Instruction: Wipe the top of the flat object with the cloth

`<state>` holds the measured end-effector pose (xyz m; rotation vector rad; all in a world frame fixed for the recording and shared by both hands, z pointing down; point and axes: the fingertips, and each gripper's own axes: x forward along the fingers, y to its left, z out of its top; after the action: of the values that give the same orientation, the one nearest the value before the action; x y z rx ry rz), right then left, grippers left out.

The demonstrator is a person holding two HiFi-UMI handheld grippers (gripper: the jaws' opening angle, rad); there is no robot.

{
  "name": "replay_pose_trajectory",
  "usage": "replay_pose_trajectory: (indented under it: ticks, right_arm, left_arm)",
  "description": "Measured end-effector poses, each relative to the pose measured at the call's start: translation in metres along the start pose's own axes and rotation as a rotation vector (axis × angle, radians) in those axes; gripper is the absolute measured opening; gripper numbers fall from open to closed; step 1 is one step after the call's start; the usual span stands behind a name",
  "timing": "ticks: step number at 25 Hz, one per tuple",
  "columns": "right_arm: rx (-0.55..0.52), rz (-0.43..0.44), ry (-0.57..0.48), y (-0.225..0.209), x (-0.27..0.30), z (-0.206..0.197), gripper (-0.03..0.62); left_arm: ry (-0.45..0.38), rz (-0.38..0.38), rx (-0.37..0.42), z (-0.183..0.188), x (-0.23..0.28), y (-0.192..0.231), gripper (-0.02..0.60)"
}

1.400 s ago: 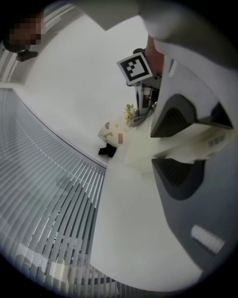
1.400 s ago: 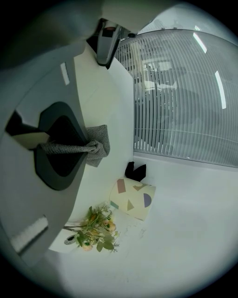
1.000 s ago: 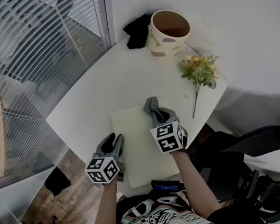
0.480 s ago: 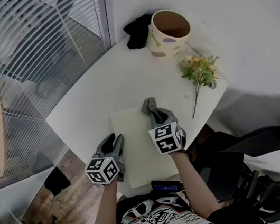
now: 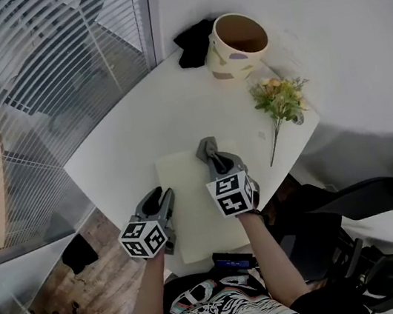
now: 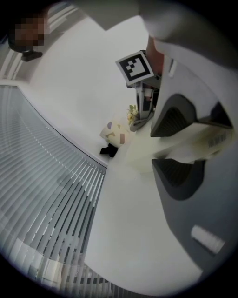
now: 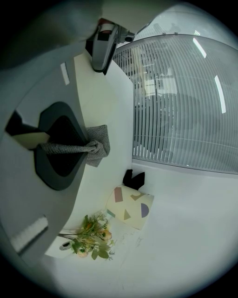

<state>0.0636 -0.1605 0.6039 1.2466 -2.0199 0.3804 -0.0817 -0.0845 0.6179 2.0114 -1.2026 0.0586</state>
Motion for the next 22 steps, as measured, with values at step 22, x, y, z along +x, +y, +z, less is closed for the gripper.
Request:
replay_pose_trajectory:
  ticks: [22]
  right_arm:
    - [-0.023,0.049,0.004,0.019,0.004,0.007,0.017]
  left_arm:
    - [-0.062,-0.042,0.039,0.0,0.0,0.0,0.176]
